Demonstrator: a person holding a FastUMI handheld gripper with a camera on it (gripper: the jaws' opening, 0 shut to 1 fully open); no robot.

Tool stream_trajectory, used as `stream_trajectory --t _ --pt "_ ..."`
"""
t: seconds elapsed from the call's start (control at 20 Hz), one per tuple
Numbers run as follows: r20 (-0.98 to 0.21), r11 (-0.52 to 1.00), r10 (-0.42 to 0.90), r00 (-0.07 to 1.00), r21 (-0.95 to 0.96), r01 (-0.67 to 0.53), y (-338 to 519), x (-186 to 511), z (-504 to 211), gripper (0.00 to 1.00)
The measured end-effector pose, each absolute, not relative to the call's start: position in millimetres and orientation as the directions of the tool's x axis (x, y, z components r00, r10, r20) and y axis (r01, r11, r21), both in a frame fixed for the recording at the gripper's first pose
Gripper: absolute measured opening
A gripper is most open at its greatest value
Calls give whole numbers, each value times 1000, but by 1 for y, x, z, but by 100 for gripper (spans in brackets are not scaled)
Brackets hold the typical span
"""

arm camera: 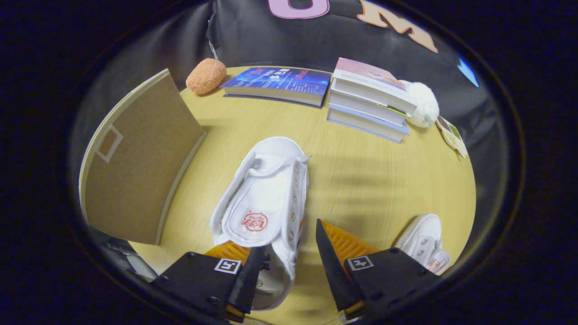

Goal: Open the storage box then place both shoes into the box .Put the left shoe in first, then the right shoe, with the right side of both shoes facing outward in a uniform manner.

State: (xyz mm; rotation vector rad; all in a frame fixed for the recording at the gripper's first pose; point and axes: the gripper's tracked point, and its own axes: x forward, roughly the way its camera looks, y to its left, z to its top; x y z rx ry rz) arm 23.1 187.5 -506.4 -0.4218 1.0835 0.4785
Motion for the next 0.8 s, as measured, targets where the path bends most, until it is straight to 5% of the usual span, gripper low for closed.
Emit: stream_trajectory --t 0.25,0.3,0.4,0.8 --pt "-925 883 155 348 -28 -468 188 19 -505 27" --pt "-928 905 158 336 0 -425 188 20 -511 12" --pt "-933 937 166 320 49 -345 186 20 -506 4" --pt "-929 945 300 219 257 -203 209 -2 -484 3"
